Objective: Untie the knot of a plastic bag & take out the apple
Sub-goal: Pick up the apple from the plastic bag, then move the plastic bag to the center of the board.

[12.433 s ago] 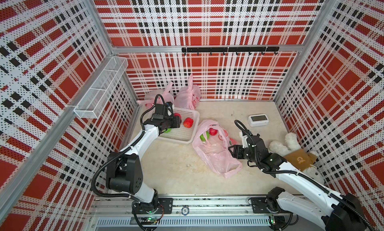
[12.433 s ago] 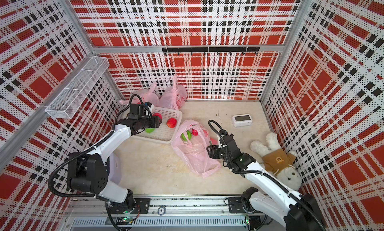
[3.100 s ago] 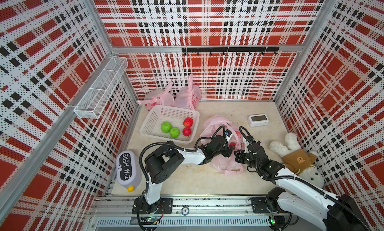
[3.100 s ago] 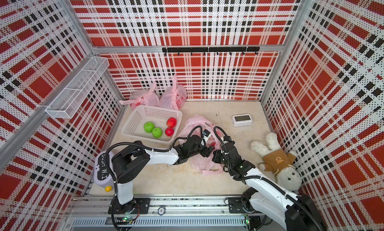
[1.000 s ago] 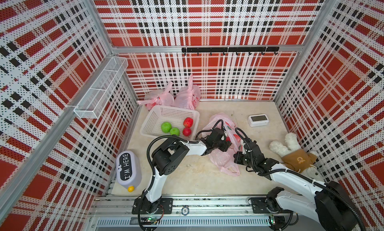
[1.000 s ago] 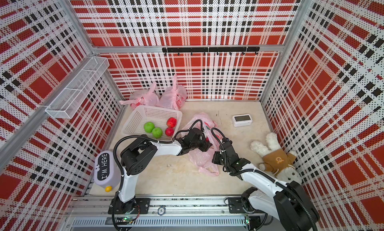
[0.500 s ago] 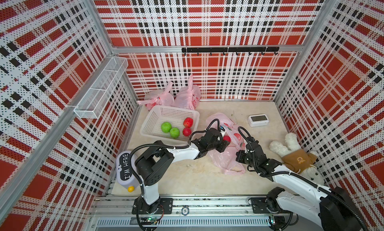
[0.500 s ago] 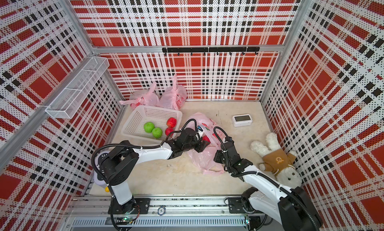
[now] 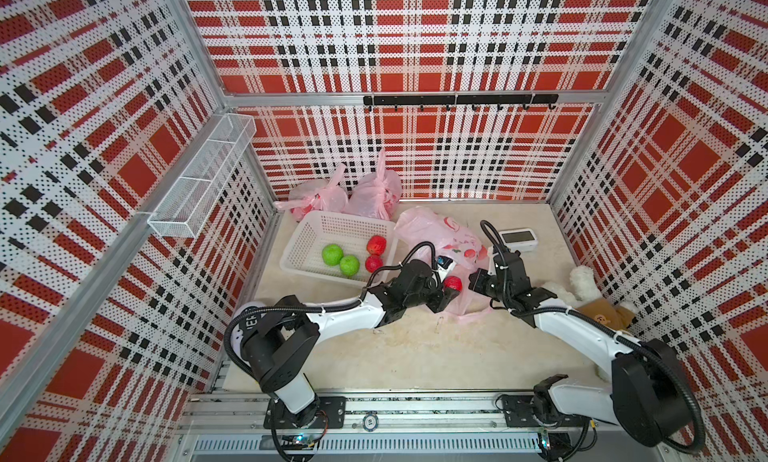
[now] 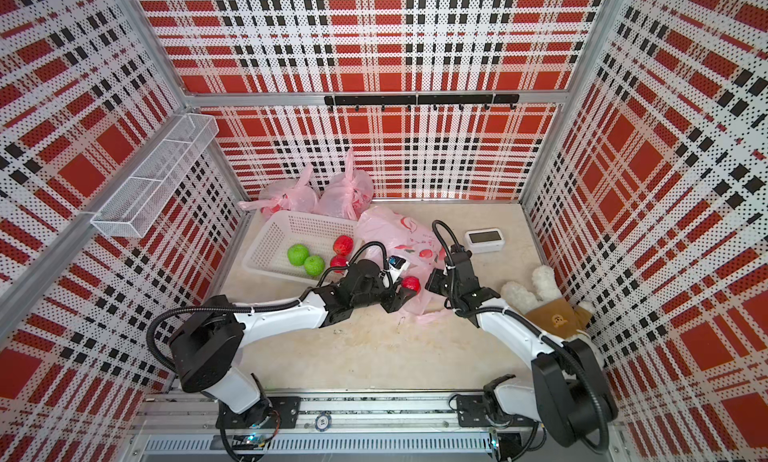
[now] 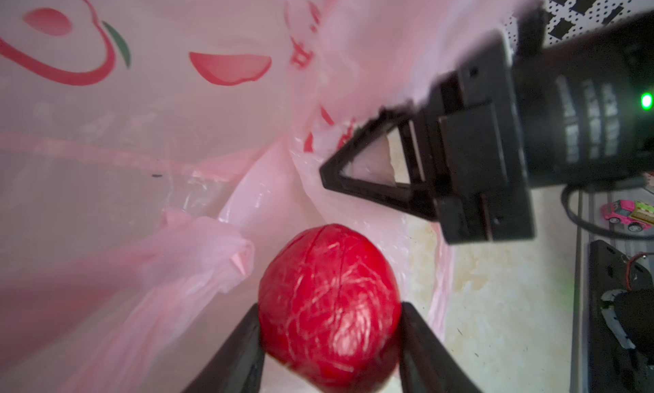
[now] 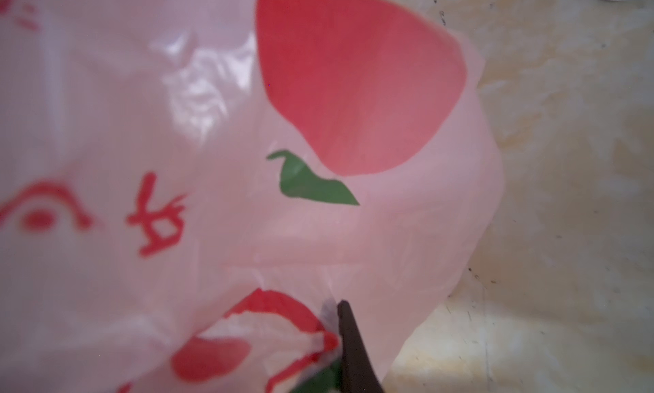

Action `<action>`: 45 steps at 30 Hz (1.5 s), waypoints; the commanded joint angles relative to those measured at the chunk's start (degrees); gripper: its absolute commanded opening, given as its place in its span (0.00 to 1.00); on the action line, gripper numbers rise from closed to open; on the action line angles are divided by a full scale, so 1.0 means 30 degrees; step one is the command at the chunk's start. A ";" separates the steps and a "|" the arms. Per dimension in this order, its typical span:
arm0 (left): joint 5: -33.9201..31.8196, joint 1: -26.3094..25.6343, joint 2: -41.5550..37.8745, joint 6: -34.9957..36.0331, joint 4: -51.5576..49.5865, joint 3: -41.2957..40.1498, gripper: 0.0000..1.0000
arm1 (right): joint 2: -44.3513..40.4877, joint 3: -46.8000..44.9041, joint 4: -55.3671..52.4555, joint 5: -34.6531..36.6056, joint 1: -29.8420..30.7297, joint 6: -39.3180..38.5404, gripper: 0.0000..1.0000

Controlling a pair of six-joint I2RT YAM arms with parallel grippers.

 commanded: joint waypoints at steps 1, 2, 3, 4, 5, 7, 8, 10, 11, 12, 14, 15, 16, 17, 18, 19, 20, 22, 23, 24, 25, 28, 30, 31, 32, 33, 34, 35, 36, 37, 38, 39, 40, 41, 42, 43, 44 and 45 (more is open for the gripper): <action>0.0981 0.0359 -0.0093 0.0115 -0.0421 -0.0491 0.54 | 0.0694 0.1221 0.1327 -0.1014 -0.0114 -0.0126 0.00; 0.1179 0.0473 0.0049 0.0098 -0.0417 -0.0533 0.54 | 0.0868 0.1414 0.1330 -0.1073 -0.0117 -0.0128 0.00; 0.1440 0.0580 0.0222 0.0055 -0.0417 -0.0581 0.54 | 0.0966 0.1570 0.1364 -0.1089 -0.0110 -0.0102 0.00; 0.1736 0.0715 0.0372 -0.0041 -0.0420 -0.0592 0.54 | 0.1122 0.1674 0.1413 -0.1076 -0.0137 -0.0090 0.00; 0.1938 0.0775 0.0442 -0.0072 -0.0421 -0.0646 0.54 | 0.1220 0.1745 0.1472 -0.1074 -0.0165 -0.0054 0.00; 0.2068 0.0776 0.0255 0.0176 -0.0413 -0.0785 0.54 | 0.1417 0.1958 0.1461 -0.1207 -0.0270 -0.0013 0.00; 0.2122 0.0750 0.0074 0.0315 -0.0389 -0.0827 0.54 | 0.1518 0.2075 0.1454 -0.1223 -0.0337 -0.0032 0.00; 0.2203 0.0750 -0.0429 0.0507 -0.0392 -0.0886 0.54 | 0.1739 0.2440 0.1447 -0.1269 -0.0581 -0.0073 0.00; 0.2216 0.0750 -0.0836 0.0610 -0.0415 -0.0897 0.54 | 0.1966 0.2666 0.1447 -0.1401 -0.0811 -0.0147 0.00; 0.2273 0.0750 -0.1262 0.0657 -0.0488 -0.0901 0.54 | 0.2162 0.2969 0.1447 -0.1587 -0.1076 -0.0232 0.00; 0.2160 0.0769 -0.2307 0.0793 -0.0727 -0.0768 0.54 | 0.2776 0.3815 0.1327 -0.1999 -0.1735 -0.0720 0.00; 0.2118 0.0793 -0.2768 0.0847 -0.1000 -0.0610 0.54 | 0.3127 0.4397 0.1102 -0.2174 -0.2110 -0.1039 0.00; 0.1999 0.0810 -0.3207 0.0959 -0.1345 -0.0389 0.54 | 0.3528 0.5007 0.0838 -0.2286 -0.2489 -0.1424 0.00; 0.1927 0.0807 -0.3608 0.1136 -0.1703 -0.0134 0.54 | 0.4017 0.5681 0.0608 -0.2305 -0.2902 -0.1834 0.00; 0.1784 0.0851 -0.3960 0.1249 -0.1969 0.0035 0.54 | 0.4499 0.6332 0.0526 -0.2304 -0.3237 -0.2131 0.00; 0.1662 0.0909 -0.4234 0.1318 -0.2182 0.0204 0.54 | 0.5033 0.7008 0.0509 -0.2314 -0.3563 -0.2447 0.00; 0.1650 0.1001 -0.4503 0.1295 -0.2373 0.0378 0.54 | 0.5720 0.7826 0.0416 -0.2378 -0.3902 -0.2740 0.00; 0.1658 0.1232 -0.4908 0.1095 -0.2526 0.0590 0.54 | 0.7114 0.9739 0.0099 -0.2393 -0.4417 -0.3320 0.00; 0.1679 0.1388 -0.5154 0.0999 -0.2578 0.0656 0.54 | 0.7949 1.0865 -0.0217 -0.2364 -0.4702 -0.3567 0.00; 0.1616 0.1523 -0.5311 0.0943 -0.2654 0.0701 0.54 | 0.8719 1.1879 -0.0484 -0.2363 -0.4918 -0.3724 0.00; 0.1503 0.1647 -0.5470 0.0925 -0.2780 0.0751 0.54 | 0.9482 1.2923 -0.0774 -0.2382 -0.5145 -0.3896 0.00; 0.1371 0.2237 -0.5977 0.0830 -0.3322 0.0836 0.54 | 1.1796 1.5747 -0.1147 -0.2654 -0.5852 -0.3835 0.00; 0.1285 0.2805 -0.6389 0.0820 -0.3579 0.0633 0.54 | 1.3366 1.7548 -0.1206 -0.2824 -0.6270 -0.3661 0.00; 0.1250 0.3115 -0.6569 0.0777 -0.3638 0.0501 0.54 | 1.4144 1.8551 -0.1416 -0.2860 -0.6452 -0.3606 0.00; 0.1290 0.3552 -0.6819 0.0635 -0.3698 0.0323 0.54 | 1.4973 1.9634 -0.1759 -0.2854 -0.6647 -0.3564 0.00; 0.1427 0.3975 -0.7017 0.0489 -0.3753 0.0161 0.54 | 1.5650 2.0599 -0.2039 -0.2861 -0.6805 -0.3486 0.00; 0.1539 0.4377 -0.7262 0.0388 -0.3793 -0.0007 0.53 | 1.6289 2.1414 -0.2239 -0.2861 -0.6955 -0.3354 0.00; 0.1495 0.4781 -0.7551 0.0355 -0.3897 -0.0183 0.53 | 1.6908 2.2167 -0.2329 -0.2836 -0.7101 -0.3200 0.00; 0.1408 0.5154 -0.7757 0.0354 -0.4052 -0.0327 0.53 | 1.7355 2.2836 -0.2391 -0.2735 -0.7195 -0.3109 0.00; 0.1343 0.5559 -0.7974 0.0320 -0.4241 -0.0439 0.53 | 1.7775 2.3343 -0.2435 -0.2567 -0.7269 -0.3005 0.00; 0.1374 0.6022 -0.8178 0.0269 -0.4499 -0.0527 0.53 | 1.8188 2.3915 -0.2550 -0.2318 -0.7344 -0.2919 0.00; 0.1310 0.6457 -0.8329 0.0210 -0.4775 -0.0595 0.53 | 1.8510 2.4347 -0.2693 -0.2151 -0.7397 -0.2793 0.00; 0.1280 0.6852 -0.8475 0.0175 -0.5002 -0.0689 0.53 | 1.8782 2.4754 -0.2793 -0.2018 -0.7431 -0.2736 0.00; 0.1282 0.7349 -0.8654 0.0167 -0.5225 -0.0811 0.53 | 1.9017 2.5115 -0.2872 -0.1957 -0.7462 -0.2686 0.00; 0.1201 0.7767 -0.8778 0.0151 -0.5427 -0.0884 0.53 | 1.9151 2.5434 -0.3022 -0.1833 -0.7464 -0.2654 0.05; 0.1091 0.8214 -0.8915 0.0103 -0.5654 -0.0940 0.53 | 1.9248 2.5686 -0.3215 -0.1778 -0.7464 -0.2699 0.12; 0.0901 0.8670 -0.9006 0.0076 -0.5994 -0.0956 0.53 | 1.9279 2.5883 -0.3391 -0.1778 -0.7464 -0.2792 0.18; 0.0751 0.9076 -0.9050 0.0082 -0.6353 -0.0934 0.53 | 1.9239 2.5960 -0.3549 -0.1781 -0.7456 -0.2900 0.25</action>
